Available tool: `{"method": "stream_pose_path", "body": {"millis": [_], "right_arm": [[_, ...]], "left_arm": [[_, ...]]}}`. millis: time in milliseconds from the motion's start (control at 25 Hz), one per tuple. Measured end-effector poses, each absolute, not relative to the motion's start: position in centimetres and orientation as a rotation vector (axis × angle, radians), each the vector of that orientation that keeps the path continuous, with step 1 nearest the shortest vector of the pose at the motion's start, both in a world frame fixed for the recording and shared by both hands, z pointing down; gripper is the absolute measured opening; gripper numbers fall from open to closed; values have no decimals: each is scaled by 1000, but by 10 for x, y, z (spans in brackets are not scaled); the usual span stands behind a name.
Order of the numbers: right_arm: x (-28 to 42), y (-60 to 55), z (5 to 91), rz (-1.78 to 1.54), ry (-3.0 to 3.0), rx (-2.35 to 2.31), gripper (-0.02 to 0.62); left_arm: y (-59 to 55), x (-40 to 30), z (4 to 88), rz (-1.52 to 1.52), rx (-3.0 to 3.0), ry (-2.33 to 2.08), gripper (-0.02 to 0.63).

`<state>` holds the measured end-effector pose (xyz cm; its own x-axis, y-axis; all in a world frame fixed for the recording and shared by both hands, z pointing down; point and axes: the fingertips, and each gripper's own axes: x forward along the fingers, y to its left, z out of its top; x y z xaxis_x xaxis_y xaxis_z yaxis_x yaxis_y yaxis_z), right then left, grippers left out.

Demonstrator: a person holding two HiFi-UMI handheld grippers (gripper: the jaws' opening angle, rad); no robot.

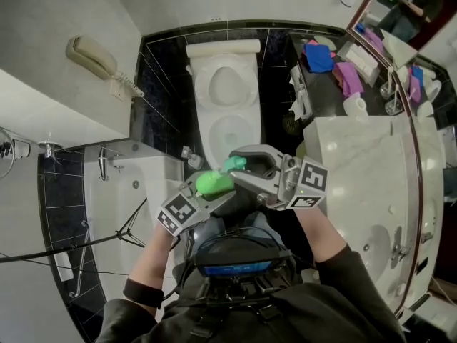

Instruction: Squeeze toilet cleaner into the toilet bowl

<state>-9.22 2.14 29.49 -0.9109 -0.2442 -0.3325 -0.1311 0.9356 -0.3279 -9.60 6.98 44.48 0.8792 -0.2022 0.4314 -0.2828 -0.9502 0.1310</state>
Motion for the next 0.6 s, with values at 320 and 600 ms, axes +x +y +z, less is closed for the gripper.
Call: {"method": "stream_pose_path", "body": {"millis": [320,600], "right_arm": [[-102,33,280,-347,2715,-150,152],[-108,39,276,-355,2705,-94,150]], "left_arm": [[78,-86,422,586,2908,-231,184],[82,-79,415,545,2906,-149,186]]}}
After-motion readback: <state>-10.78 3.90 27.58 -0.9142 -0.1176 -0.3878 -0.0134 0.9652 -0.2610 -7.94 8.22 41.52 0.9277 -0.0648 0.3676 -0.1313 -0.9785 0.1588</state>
